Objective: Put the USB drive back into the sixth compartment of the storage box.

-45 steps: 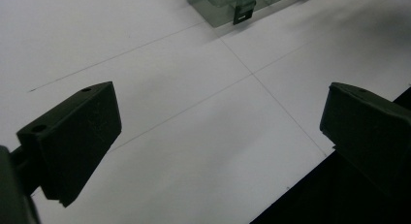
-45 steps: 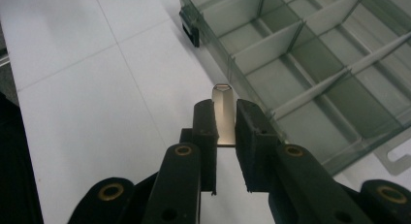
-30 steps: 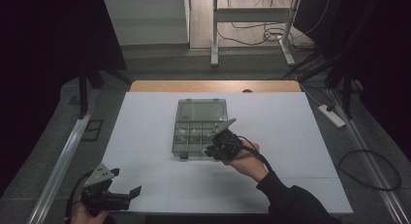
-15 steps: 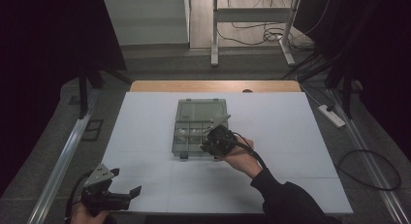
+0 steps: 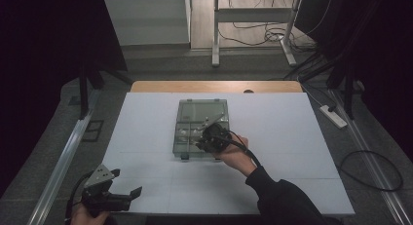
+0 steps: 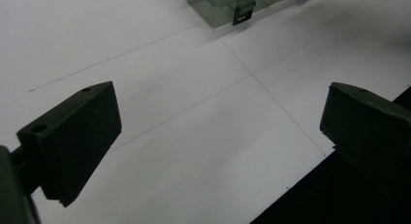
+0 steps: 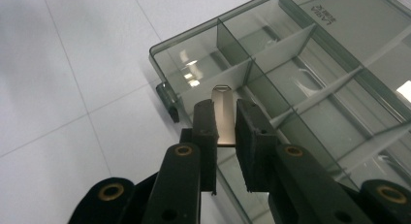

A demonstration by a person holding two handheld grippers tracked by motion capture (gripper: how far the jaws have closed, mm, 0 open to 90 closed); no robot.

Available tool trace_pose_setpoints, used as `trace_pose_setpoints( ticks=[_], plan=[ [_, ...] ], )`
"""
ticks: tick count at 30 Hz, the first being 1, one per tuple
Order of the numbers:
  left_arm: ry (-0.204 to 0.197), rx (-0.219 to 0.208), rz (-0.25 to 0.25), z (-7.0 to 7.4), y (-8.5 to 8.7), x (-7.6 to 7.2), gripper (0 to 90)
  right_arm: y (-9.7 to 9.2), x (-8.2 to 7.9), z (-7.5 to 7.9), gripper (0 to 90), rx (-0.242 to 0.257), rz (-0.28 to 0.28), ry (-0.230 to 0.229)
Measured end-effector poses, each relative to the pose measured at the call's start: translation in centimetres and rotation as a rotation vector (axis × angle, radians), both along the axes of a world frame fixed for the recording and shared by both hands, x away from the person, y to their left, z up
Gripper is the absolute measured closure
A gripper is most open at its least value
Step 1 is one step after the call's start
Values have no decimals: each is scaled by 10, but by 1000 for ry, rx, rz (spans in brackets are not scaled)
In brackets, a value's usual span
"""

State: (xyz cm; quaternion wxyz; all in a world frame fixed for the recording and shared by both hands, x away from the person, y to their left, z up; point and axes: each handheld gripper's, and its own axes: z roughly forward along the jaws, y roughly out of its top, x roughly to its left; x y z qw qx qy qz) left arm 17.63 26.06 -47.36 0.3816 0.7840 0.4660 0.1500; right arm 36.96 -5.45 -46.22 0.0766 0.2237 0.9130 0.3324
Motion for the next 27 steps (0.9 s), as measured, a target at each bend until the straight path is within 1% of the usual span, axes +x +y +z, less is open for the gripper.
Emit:
trace_pose_setpoints(
  ticks=[9, 21, 25, 27],
  plan=[
    [-1, 0, -1, 0, 0, 0, 11, 11, 6, -9, 786, -14, -7, -6],
    [-2, 1, -3, 0, 0, 0, 11, 17, 10, -20, 775, -41, -11, -9],
    [-2, 1, -3, 0, 0, 0, 11, 16, 9, -17, 670, -35, -18, -27],
    [-2, 1, -3, 0, 0, 0, 11, 15, 9, -16, 641, -41, -22, -36]
  ],
)
